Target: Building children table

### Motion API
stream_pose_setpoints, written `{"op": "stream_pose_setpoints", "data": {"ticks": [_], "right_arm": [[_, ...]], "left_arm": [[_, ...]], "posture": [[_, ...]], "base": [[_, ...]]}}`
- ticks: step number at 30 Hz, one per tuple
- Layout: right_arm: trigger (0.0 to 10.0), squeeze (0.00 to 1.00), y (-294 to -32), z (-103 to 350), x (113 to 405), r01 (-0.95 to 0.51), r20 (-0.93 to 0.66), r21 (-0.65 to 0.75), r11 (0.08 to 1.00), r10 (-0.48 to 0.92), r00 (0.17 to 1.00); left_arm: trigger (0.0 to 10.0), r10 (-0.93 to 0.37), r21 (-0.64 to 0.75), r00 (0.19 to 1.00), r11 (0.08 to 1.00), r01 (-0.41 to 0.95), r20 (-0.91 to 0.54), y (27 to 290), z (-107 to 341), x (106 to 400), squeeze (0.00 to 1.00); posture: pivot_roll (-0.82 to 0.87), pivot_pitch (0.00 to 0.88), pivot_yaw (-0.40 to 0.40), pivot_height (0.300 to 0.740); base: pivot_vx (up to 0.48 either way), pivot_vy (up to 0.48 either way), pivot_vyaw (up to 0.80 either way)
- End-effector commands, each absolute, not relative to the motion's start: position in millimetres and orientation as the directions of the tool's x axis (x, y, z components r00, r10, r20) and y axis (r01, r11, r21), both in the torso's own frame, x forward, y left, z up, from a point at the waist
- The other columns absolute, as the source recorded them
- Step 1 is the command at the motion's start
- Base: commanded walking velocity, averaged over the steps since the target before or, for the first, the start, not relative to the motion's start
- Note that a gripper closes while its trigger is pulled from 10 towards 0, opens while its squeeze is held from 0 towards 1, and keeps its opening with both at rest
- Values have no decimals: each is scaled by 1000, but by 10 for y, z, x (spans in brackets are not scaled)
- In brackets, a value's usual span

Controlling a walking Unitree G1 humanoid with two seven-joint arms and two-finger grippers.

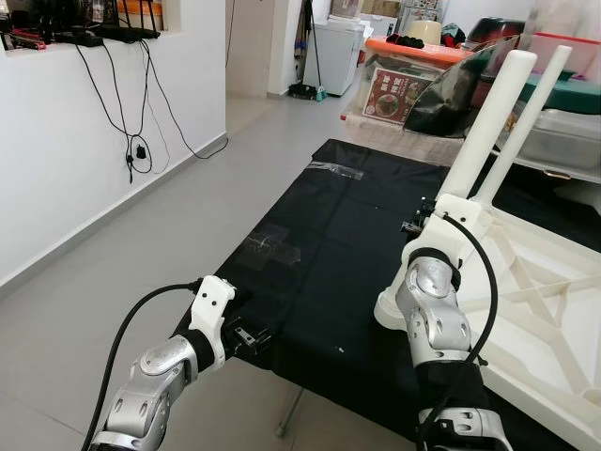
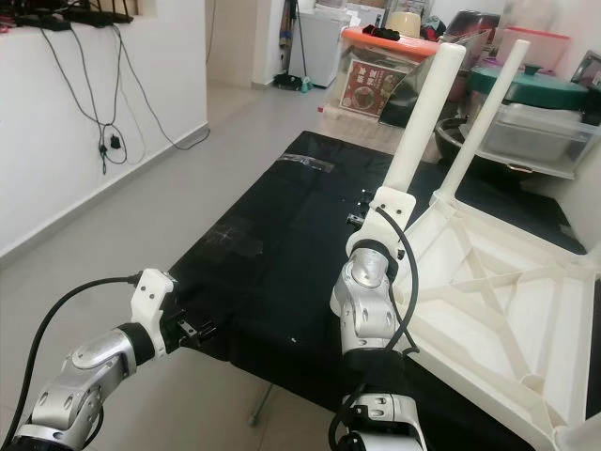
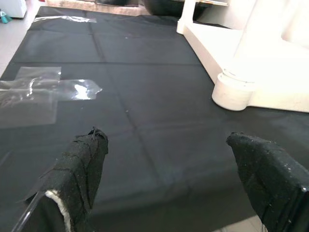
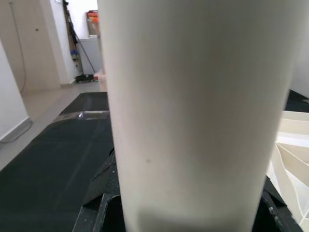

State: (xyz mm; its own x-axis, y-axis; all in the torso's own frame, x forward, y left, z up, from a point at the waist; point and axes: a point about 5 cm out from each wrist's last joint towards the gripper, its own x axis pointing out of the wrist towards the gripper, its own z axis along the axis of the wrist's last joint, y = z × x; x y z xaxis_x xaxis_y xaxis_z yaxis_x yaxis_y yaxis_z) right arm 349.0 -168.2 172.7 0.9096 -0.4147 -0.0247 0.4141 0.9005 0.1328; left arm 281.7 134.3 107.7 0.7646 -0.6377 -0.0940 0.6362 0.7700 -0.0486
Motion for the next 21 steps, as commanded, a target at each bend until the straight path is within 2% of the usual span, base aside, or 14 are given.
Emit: {"op": "stream_pose_setpoints", "data": {"ticks": [1, 3, 4, 7, 8, 9, 13, 14, 15, 17, 18, 20, 21], "right_arm": [[10000, 1000, -1720, 1307, 3409, 422, -208, 118, 899, -393, 896], [10000, 1000, -1653, 1404, 3460, 366, -168, 130, 922, -343, 924], [10000, 0, -1573, 1528, 3543, 251, -119, 178, 951, -232, 965], [10000, 0, -1467, 1749, 3661, -23, -10, 226, 974, 26, 1000], [10000, 0, -1467, 1749, 3661, -23, -10, 226, 974, 26, 1000], [10000, 0, -1483, 1812, 3668, -95, 40, 188, 978, 89, 995], [10000, 0, -1468, 1912, 3646, -331, 102, 93, 939, 321, 941], [10000, 0, -1468, 1912, 3646, -331, 102, 93, 939, 321, 941], [10000, 0, -1349, 1906, 3596, -449, 105, 41, 893, 443, 890], [10000, 0, -1297, 1896, 3574, -490, 103, 32, 871, 485, 868], [9176, 0, -1273, 1888, 3568, -517, 102, 34, 855, 512, 853], [9176, 0, -1208, 1779, 3544, -558, 68, -2, 830, 557, 828], [0, 0, -1163, 1706, 3508, -581, 51, -22, 813, 582, 812]], "left_arm": [[10000, -646, -45, 756, 763, 645, -102, 1314, 1072, 2824, 0], [10000, -644, -46, 758, 764, 643, -103, 1323, 1066, 2813, 0], [10000, -642, -49, 760, 766, 640, -104, 1327, 1054, 2803, 0], [10000, -641, -53, 761, 768, 639, -104, 1309, 1047, 2798, 0], [10000, -641, -53, 761, 768, 639, -104, 1309, 1047, 2798, 0], [10000, -642, -52, 759, 766, 641, -102, 1299, 1052, 2802, 0], [10000, -641, -43, 761, 767, 640, -99, 1328, 1079, 2821, 0], [10000, -641, -43, 761, 767, 640, -99, 1328, 1079, 2821, 0], [10000, -638, -39, 763, 769, 638, -102, 1357, 1079, 2824, 0], [10000, -638, -37, 763, 769, 638, -103, 1366, 1079, 2822, 0], [10000, -638, -37, 763, 769, 638, -103, 1369, 1079, 2821, 0], [10000, -636, -34, 763, 770, 637, -111, 1376, 1058, 2806, 0], [10000, -635, -36, 765, 771, 635, -111, 1374, 1056, 2802, 0]], "posture": [[57, 0, -114, 740], [59, 0, -115, 740], [53, 0, -113, 740], [55, 0, -111, 740], [55, 0, -111, 740], [64, 0, -113, 740], [77, 0, -109, 740], [77, 0, -109, 740], [70, 0, -107, 740], [70, 0, -107, 740], [70, 0, -107, 740], [71, 0, -110, 740], [72, 0, -111, 740]], "base": [[0, 0, 0], [0, 0, 0], [0, 0, 0], [0, 0, 0], [0, 0, 0], [0, 0, 0], [0, 0, 0], [0, 0, 0], [0, 0, 0], [0, 0, 0], [0, 0, 0], [0, 0, 0], [0, 0, 0]]}}
